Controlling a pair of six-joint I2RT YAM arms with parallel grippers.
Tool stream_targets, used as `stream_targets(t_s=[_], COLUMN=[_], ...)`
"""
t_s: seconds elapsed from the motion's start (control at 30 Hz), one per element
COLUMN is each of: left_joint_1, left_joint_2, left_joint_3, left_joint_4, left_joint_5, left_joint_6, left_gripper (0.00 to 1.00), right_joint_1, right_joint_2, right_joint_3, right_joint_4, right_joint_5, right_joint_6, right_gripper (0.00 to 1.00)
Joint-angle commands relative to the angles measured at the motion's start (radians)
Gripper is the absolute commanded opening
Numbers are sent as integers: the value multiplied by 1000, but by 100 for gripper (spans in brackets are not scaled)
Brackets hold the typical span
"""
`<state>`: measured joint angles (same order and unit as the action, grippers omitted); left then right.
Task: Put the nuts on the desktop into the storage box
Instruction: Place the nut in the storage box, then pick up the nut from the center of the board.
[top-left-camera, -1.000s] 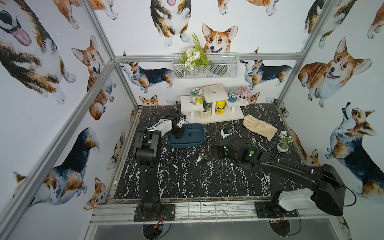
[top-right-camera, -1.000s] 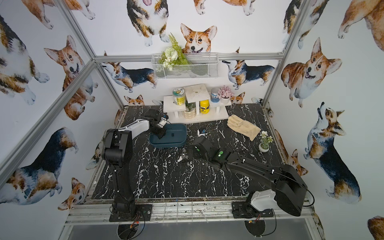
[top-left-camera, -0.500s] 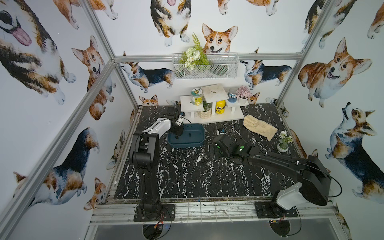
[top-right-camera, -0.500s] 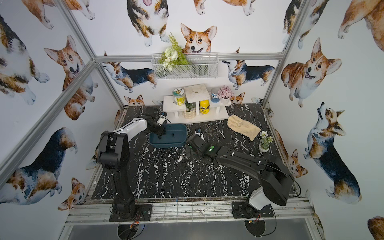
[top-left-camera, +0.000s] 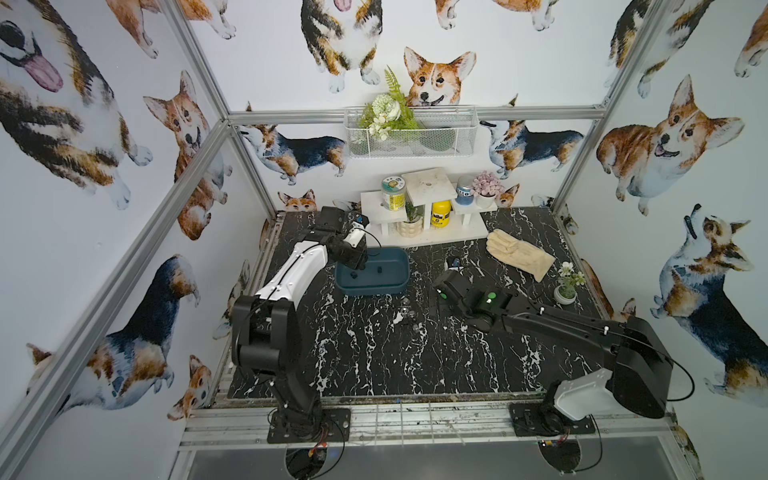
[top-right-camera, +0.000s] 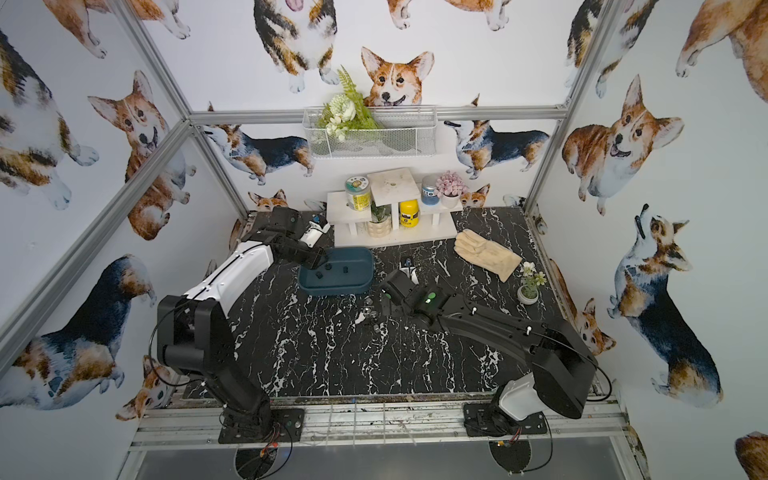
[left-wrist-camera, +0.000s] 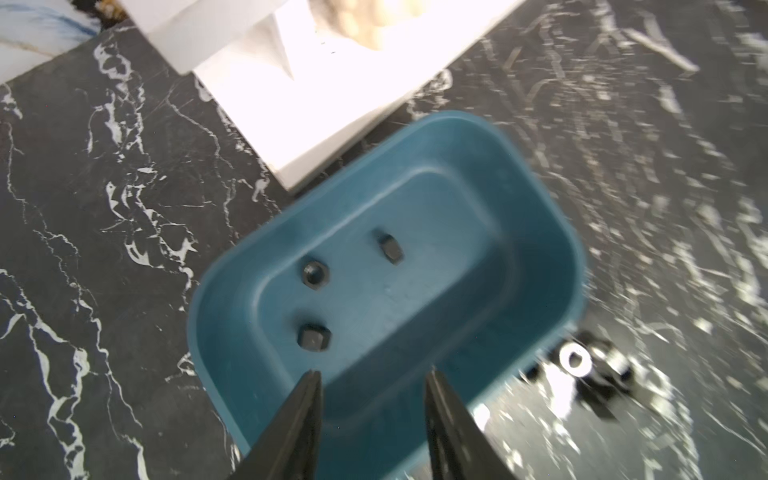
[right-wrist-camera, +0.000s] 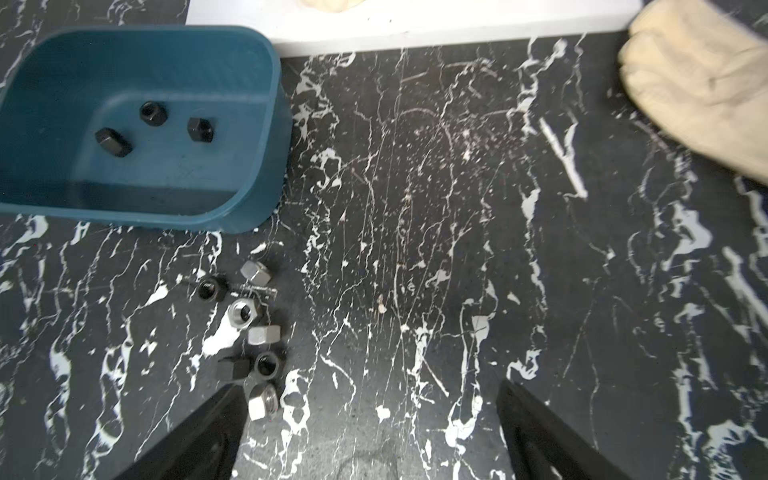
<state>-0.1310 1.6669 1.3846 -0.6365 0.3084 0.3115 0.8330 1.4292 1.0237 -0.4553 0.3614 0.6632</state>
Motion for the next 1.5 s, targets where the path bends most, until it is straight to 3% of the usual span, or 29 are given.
stream_targets(t_s=[0.0,0.1,0.23,0.37,0.47,0.53,0.6,0.67,0.87,1.0,1.27,1.47], left_joint_1=[2,2,3,2,4,5,8,17,30,30,30,30], left_joint_2=[-91,-181,-290,-402,-450,-458,-462,-481,-535,-548,-567,-578], left_joint_3=[-43,-102,-177,-255,-266,-264,-270,-289,-343,-352,-390,-398], left_joint_4=[-29,-15,-3,41,26,-12,-79,-81,-107,-147,-165,-167], left_joint_5=[75,89,100,40,-28,-56,-48,-61,32,95,136,136], left_joint_6=[47,56,96,120,148,158,202,171,201,226,254,260], left_gripper=[46,47,50,77,86,100,100,100,100,100,100,100], right_joint_1=[-10,36,61,76,99,108,113,114,114,114,114,114], right_joint_2=[-3,8,62,155,226,259,283,302,365,390,445,463], right_joint_3=[5,16,25,63,98,118,121,121,142,151,174,194], right_joint_4=[54,35,58,41,38,38,49,51,22,35,47,28], right_joint_5=[-182,-146,-193,-205,-202,-210,-214,-220,-239,-253,-234,-237], right_joint_6=[46,98,135,149,132,117,102,85,41,29,17,20], right_gripper=[100,100,96,88,82,77,73,69,64,51,46,24])
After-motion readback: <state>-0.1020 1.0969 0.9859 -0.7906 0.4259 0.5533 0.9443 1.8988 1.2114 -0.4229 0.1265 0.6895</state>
